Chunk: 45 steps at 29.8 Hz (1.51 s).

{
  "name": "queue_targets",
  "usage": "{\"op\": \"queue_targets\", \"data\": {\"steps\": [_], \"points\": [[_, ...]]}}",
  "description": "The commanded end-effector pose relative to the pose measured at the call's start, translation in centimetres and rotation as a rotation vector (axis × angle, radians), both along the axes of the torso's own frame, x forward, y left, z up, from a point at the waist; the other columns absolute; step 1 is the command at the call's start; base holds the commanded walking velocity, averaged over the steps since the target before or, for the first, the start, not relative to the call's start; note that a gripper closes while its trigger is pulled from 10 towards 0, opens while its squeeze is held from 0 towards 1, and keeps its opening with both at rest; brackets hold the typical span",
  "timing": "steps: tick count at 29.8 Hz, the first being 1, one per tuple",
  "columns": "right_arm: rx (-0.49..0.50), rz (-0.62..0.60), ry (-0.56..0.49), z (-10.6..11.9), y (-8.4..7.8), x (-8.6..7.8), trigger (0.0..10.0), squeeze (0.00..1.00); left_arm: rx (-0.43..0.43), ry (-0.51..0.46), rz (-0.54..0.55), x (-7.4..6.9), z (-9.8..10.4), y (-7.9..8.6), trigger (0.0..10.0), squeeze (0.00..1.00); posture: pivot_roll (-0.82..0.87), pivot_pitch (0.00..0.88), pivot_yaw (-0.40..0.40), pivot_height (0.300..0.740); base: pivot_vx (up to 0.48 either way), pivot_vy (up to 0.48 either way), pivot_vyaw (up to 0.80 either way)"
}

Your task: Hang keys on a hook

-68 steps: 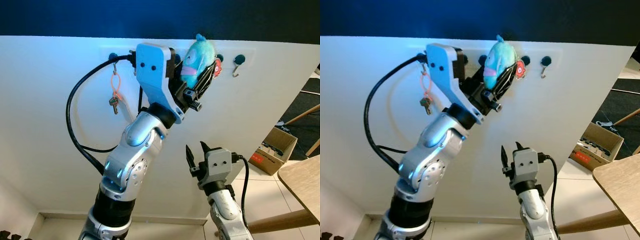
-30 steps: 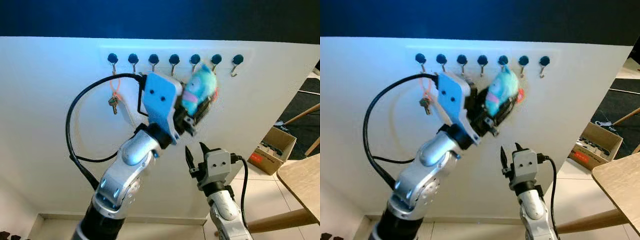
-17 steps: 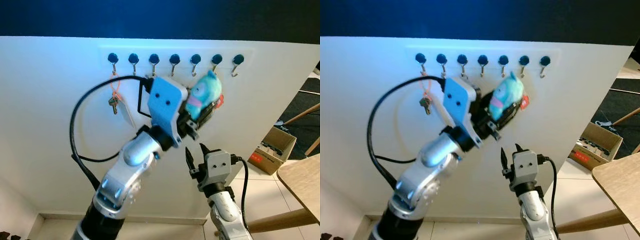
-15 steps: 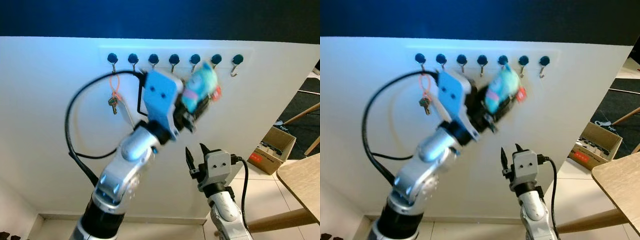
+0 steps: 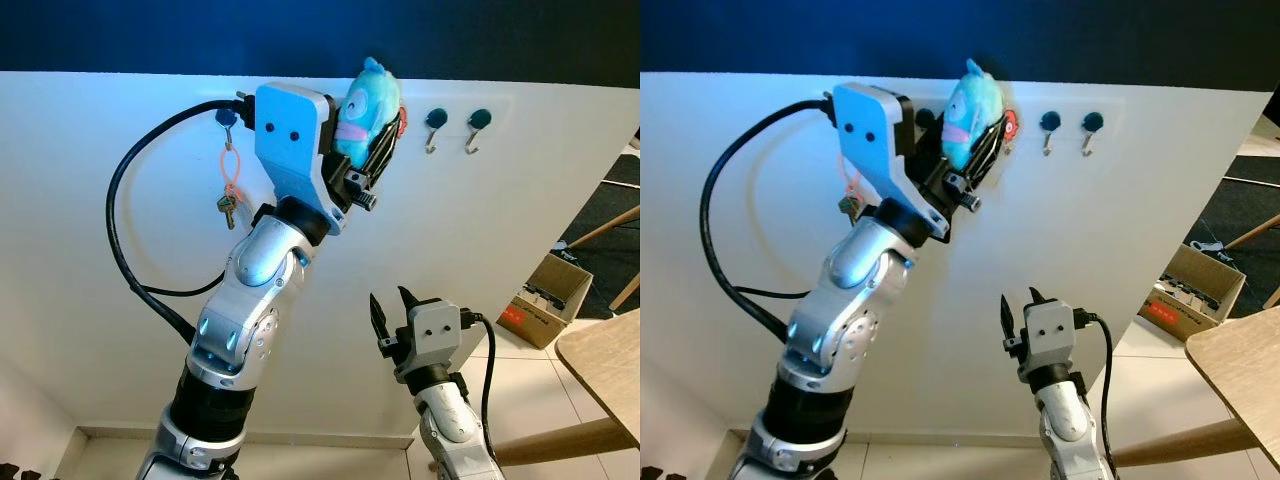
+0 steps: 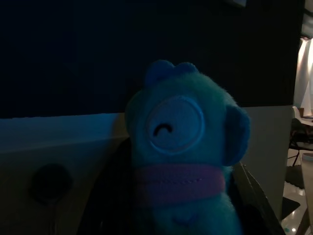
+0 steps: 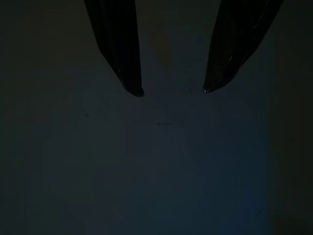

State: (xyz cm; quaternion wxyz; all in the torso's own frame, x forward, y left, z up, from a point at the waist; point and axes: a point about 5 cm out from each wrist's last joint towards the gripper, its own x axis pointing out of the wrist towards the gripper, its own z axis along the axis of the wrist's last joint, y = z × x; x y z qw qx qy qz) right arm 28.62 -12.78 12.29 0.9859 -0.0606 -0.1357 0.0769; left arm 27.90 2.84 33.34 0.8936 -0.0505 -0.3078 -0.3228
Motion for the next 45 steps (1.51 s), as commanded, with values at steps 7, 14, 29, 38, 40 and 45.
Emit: {"op": "queue_targets", "data": {"steps": [7,14,29,38,40,45], "points": [[-0.007,0.000,0.015,-0.3,0.0,-0.2,10.0,0.00,0.012,-0.003,-0.048,-0.8,-0.2,-0.9,10.0,0.00,0.12,0.164,0.012,0.740,0.000,0.000,0.00],[-0.008,0.003,0.017,-0.4,0.1,-0.2,10.0,0.00,0.016,0.012,-0.004,-0.5,-0.8,0.0,10.0,0.00,0.13,0.162,0.009,0.740,0.000,0.000,0.00],[-0.011,0.010,0.011,-0.2,0.2,0.2,10.0,0.00,0.012,0.034,0.091,0.0,-1.3,2.4,10.0,0.00,0.13,0.149,0.000,0.740,0.000,0.000,0.00],[-0.015,0.004,0.011,-0.3,-0.2,0.0,10.0,0.00,0.055,0.071,0.118,-0.2,-3.0,3.2,10.0,0.00,0.13,0.142,0.004,0.740,0.000,0.000,0.00],[-0.016,0.002,0.012,-0.3,-0.2,0.0,10.0,0.00,0.078,0.085,0.107,-0.4,-3.6,3.3,10.0,0.00,0.13,0.142,0.004,0.740,0.000,0.000,0.00],[-0.016,0.007,0.013,-0.3,-0.1,0.1,10.0,0.00,0.130,0.117,0.104,-0.7,-5.2,3.4,10.0,0.00,0.13,0.149,-0.001,0.740,0.000,0.000,0.00]]}}
